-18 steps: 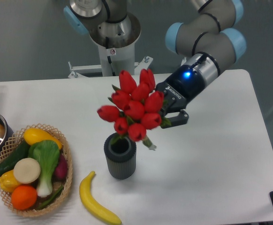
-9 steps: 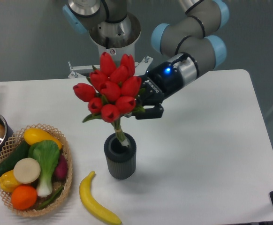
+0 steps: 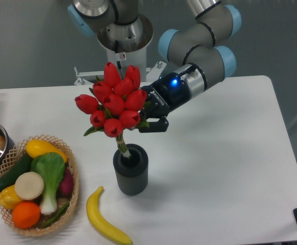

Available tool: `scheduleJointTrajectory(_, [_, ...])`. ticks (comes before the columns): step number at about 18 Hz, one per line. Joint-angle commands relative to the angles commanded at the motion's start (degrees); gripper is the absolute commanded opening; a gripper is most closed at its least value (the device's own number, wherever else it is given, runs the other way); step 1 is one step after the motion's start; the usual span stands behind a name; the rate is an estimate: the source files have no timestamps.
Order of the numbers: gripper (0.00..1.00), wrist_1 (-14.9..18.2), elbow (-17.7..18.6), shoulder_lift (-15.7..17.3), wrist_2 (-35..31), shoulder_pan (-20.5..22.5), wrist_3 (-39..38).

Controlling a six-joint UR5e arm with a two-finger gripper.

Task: Insert the flowers into the vase
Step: 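Lower the tulip stems down into the vase opening, then push the tulips further down into the vase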

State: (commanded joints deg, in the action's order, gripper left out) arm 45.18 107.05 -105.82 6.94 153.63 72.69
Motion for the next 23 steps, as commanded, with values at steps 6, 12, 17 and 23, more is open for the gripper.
scheduleJointTrajectory(6, [0.22,0.0,0.0,-3.8,0.0,0.2,3.4])
scheduleJointTrajectory(12, [0.23,0.0,1.0,-5.6,0.0,0.4,5.1])
scheduleJointTrajectory(17, [0.23,0.0,3.0,-6.4,-0.1,1.5,7.8])
scheduleJointTrajectory(23, [0.24,0.0,4.3,-7.3,-0.1,1.8,9.7])
